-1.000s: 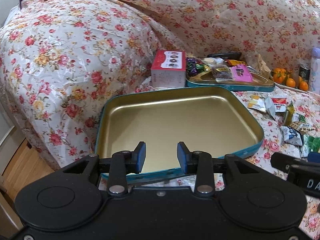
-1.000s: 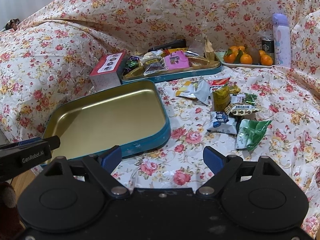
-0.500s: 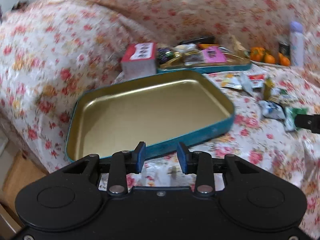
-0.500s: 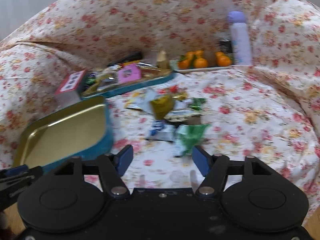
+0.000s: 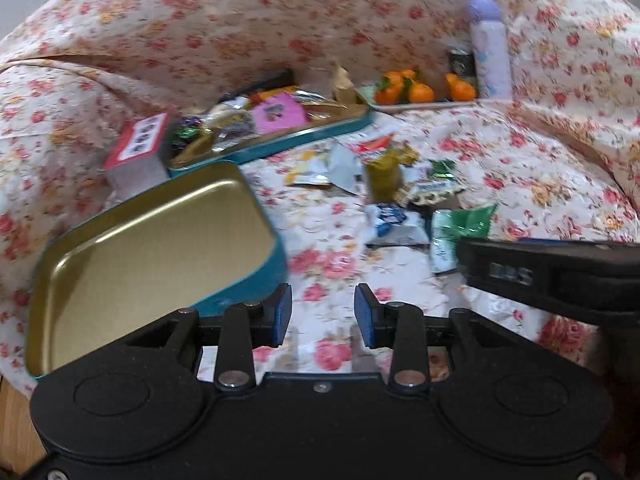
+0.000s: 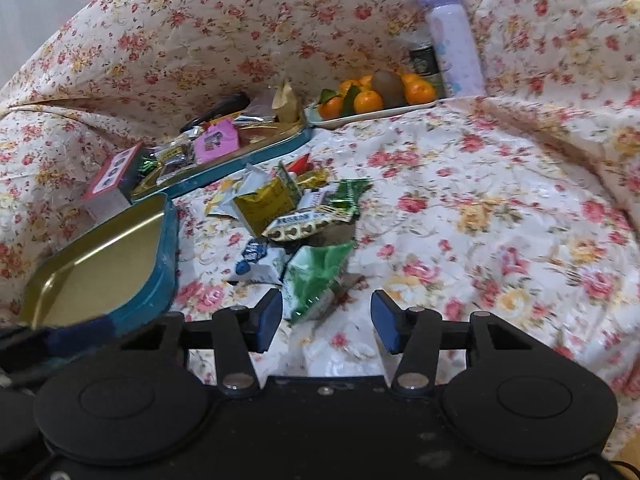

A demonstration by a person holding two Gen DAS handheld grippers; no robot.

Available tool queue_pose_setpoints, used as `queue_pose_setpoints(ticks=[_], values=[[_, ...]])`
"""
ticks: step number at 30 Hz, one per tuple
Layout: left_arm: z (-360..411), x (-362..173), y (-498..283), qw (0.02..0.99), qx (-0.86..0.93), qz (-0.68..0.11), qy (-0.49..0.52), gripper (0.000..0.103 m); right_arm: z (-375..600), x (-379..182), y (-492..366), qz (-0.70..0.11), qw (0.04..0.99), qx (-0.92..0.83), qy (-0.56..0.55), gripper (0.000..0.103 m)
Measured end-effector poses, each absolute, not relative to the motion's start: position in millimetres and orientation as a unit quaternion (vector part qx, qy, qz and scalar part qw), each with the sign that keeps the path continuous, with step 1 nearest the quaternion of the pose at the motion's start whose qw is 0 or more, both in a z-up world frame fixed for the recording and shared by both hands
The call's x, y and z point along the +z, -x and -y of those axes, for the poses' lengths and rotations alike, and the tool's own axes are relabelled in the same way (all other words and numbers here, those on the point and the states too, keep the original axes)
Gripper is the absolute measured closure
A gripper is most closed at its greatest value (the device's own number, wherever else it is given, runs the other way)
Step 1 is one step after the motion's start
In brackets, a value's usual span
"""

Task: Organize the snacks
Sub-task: 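Move the left tool toward the blue-white snack while the right tool reaches the green wrapper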

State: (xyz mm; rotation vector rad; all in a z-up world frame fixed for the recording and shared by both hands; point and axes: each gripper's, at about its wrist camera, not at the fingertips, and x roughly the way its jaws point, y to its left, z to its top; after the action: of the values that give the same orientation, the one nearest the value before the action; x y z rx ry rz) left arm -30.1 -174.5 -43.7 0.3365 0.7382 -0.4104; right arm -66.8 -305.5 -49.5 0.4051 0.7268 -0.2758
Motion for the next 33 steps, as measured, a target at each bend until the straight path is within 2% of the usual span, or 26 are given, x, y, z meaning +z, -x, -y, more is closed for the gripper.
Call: queue_pose_setpoints(ticks=[3, 7, 10, 16, 19, 33], values=[[182, -51, 27, 0.891, -0.199, -0.371, -0.166, 0.058, 306, -55, 54, -0.36, 0.904, -0.118, -0.2, 0.05], [184, -58, 21, 0.883, -0.196, -0.393, -0.163, 0.058, 309, -65, 36, -0.376, 0.897, -0.098, -0.21, 0.055], [185, -60, 19, 0.881, -0.194, -0.398, -0.168, 0.058, 313, -70, 30, -0.377, 0.897, -0.099, -0.207, 0.066], [191, -56, 11, 0.874, -0.207, -0.404, -0.175, 0.058, 325, -72, 37, -0.364, 0.898, -0.093, -0.228, 0.073], [197, -51, 7, 0.871, -0.221, -0.4, -0.18, 0.058, 329, -69, 42, -0.354, 0.902, -0.108, -0.223, 0.083], [238, -43, -18, 0.853, -0.275, -0.373, -0.241, 0.058, 361, -73, 56, -0.335, 0.898, -0.179, -0.222, 0.083]])
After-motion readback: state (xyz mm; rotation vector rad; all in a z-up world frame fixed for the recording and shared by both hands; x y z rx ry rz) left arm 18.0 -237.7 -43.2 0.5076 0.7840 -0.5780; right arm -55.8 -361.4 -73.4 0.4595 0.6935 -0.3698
